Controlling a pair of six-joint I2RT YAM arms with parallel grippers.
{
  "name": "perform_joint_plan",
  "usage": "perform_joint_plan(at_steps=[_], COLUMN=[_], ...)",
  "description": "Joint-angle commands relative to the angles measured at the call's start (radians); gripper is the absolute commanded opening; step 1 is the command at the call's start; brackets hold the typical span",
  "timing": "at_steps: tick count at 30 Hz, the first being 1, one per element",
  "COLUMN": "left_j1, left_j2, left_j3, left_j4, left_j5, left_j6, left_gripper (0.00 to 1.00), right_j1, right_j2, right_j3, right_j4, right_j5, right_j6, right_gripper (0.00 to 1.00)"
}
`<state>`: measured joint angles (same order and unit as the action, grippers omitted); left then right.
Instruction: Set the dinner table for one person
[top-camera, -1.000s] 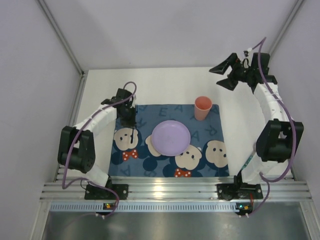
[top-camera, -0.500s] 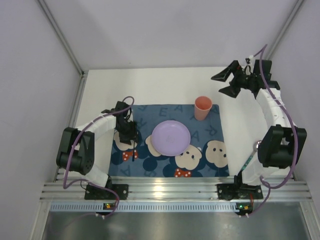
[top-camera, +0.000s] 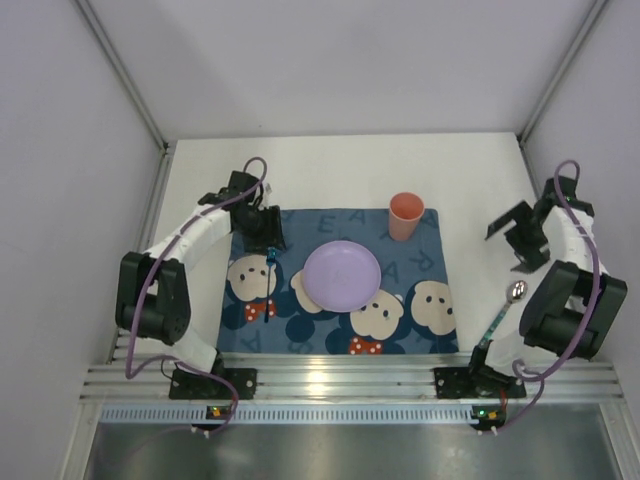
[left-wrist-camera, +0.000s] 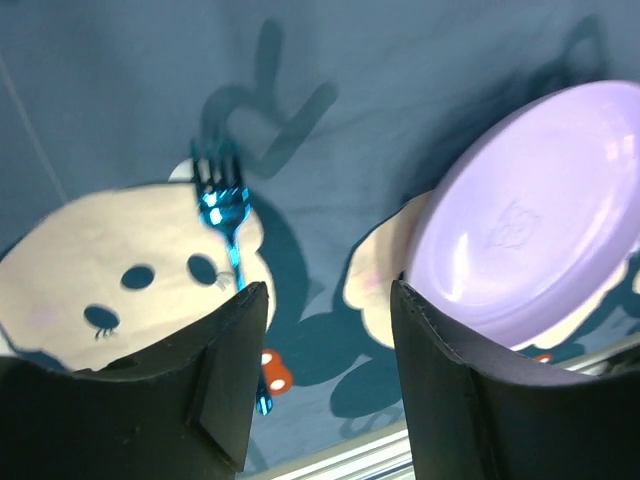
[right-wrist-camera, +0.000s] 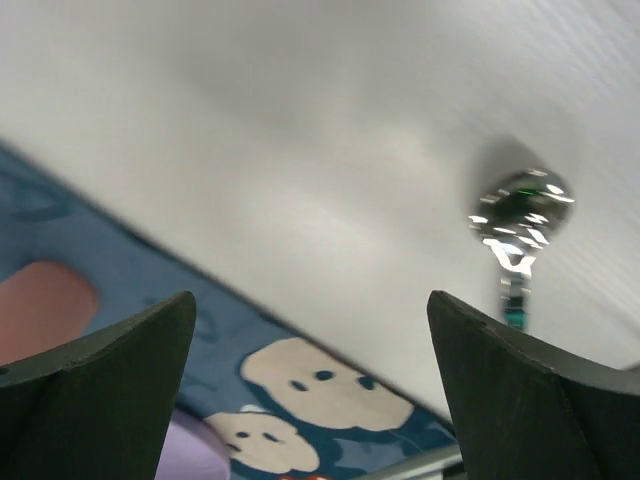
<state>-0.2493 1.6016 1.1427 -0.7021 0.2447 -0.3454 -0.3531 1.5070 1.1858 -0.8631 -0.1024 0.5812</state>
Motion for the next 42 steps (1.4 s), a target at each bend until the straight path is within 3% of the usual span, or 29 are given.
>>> perform_joint_plan(at_steps=[1,7,11,17,23,27,29,32,38,42], left_j1=[0.002,-0.001,-0.004,-0.007,-0.007,-0.007,-0.007,-0.007,-0.007,-0.007], left_j2=[0.04,0.09,0.121,0.126,0.101,0.093,0.087,0.089,0.101,0.093], left_j3=[0.069,0.138,0.192,0.235,0.224,0.207,0.2,0.203,0.224,0.229], left_j4=[0.015,0.003,-0.023,-0.051,-0.053,-0.04,-0.028,-0.014,0.007,0.038], left_j5=[0.082,0.146,0.157,0.151,0.125,0.114,0.12,0.122,0.114,0.104], left_j6=[-0.018,0.002,0.019,0.028,0.032,0.014,0.005,-0.007,-0.026,-0.055], left_gripper=[0.57,0.56,0.56,0.54,0.54,0.53,0.53,0.53,0.53,0.53], right_j1=[-0.07,-0.075,-0.102,-0.124,-0.127,-0.129,-0.132,-0.132,-0.127,-0.103], right_j2=[-0.044,-0.114,-0.113,-0.07,-0.019,0.03,0.053,0.064,0.019,-0.063], right_j3=[-0.106,-0.179,-0.235,-0.339,-0.403,-0.414,-0.419,-0.422,-0.353,-0.209], right_j4=[-0.086,-0.137,-0.082,0.045,0.131,0.165,0.183,0.203,0.193,0.144], right_j5=[0.156,0.318,0.311,0.25,0.205,0.198,0.187,0.165,0.109,0.063], right_j6=[0.009,0.052,0.046,0.014,0.008,-0.014,-0.018,-0.023,-0.058,-0.072], right_gripper=[1.0,1.0,0.99,0.88,0.68,0.37,0.27,0.02,0.0,0.0])
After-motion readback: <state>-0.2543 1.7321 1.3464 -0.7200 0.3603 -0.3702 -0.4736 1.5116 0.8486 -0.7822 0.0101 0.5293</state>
